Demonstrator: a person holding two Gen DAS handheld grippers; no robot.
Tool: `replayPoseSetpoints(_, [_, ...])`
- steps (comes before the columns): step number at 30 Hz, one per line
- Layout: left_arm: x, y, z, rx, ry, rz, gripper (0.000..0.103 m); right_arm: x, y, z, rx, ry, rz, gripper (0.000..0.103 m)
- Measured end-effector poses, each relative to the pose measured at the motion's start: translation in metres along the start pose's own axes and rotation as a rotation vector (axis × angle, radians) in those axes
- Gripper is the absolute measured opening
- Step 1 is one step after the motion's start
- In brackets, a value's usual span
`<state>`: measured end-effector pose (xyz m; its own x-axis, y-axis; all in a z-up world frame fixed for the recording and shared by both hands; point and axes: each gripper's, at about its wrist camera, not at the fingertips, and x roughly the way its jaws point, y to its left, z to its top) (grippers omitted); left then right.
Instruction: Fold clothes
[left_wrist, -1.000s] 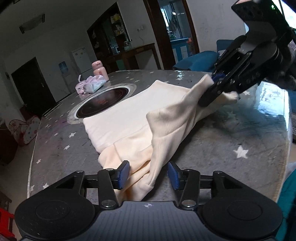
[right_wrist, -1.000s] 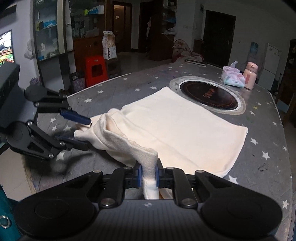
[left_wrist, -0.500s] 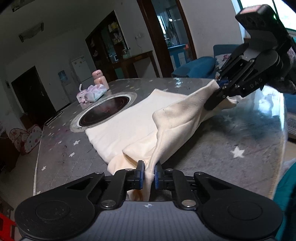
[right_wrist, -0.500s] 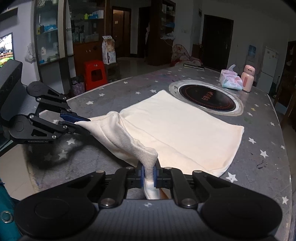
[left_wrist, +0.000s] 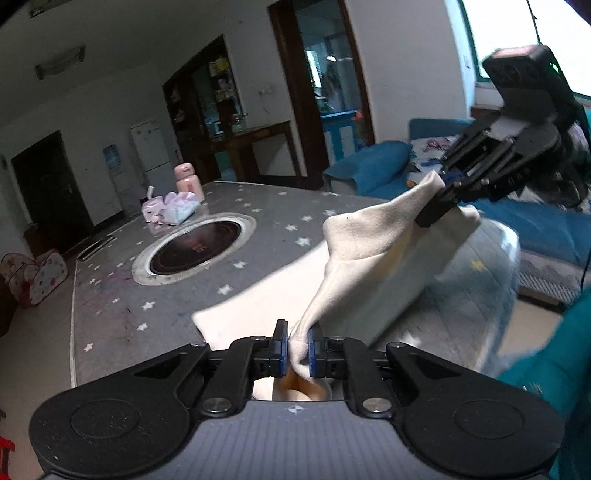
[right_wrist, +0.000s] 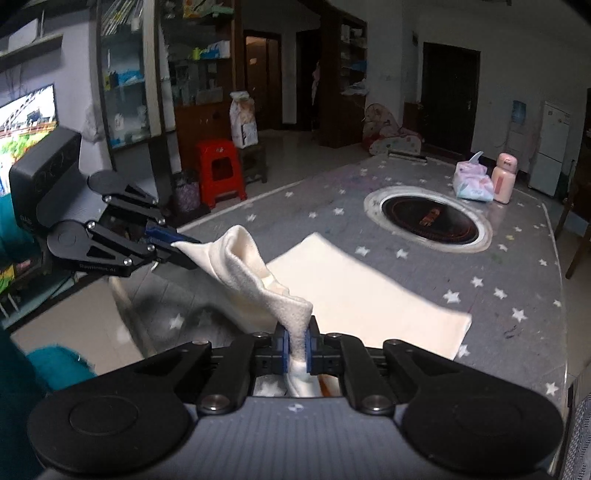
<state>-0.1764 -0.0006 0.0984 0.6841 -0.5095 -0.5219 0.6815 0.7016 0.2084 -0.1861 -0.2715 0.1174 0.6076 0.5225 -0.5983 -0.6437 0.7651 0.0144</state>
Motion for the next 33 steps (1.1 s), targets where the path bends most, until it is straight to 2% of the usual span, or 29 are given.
replayPoseSetpoints(4, [0.028, 0.018, 0.013, -0.010, 0.003, 0.030, 0.011, 0.020, -0.023, 0.015, 0.012, -0.006, -0.030, 0.007])
replayPoseSetpoints(9, [0.072, 0.041, 0.028, 0.010, 0.053, 0.049, 0.011, 0.054, -0.060, 0.034, 0.052, 0.021, -0.046, 0.007])
replayPoseSetpoints(15, [0.142, 0.073, 0.033, -0.056, 0.130, 0.076, 0.011, 0.114, -0.106, 0.045, 0.103, 0.090, -0.086, 0.007])
replayPoseSetpoints(18, [0.174, 0.086, 0.031, -0.108, 0.168, 0.092, 0.013, 0.147, -0.125, 0.040, 0.147, 0.126, -0.109, 0.007])
replayPoseSetpoints(22, [0.198, 0.093, 0.022, -0.162, 0.189, 0.132, 0.015, 0.178, -0.145, 0.026, 0.239, 0.147, -0.143, 0.009])
replayPoseSetpoints(24, [0.206, 0.096, 0.019, -0.185, 0.198, 0.149, 0.017, 0.186, -0.152, 0.019, 0.284, 0.141, -0.163, 0.014])
replayPoseSetpoints(26, [0.209, 0.097, 0.019, -0.195, 0.200, 0.170, 0.020, 0.193, -0.160, 0.013, 0.329, 0.134, -0.185, 0.028])
replayPoseSetpoints(31, [0.205, 0.099, 0.023, -0.221, 0.186, 0.201, 0.023, 0.177, -0.171, 0.016, 0.393, 0.078, -0.266, 0.031])
replayPoseSetpoints(33, [0.201, 0.099, 0.026, -0.243, 0.172, 0.201, 0.023, 0.170, -0.168, 0.020, 0.385, 0.056, -0.258, 0.031])
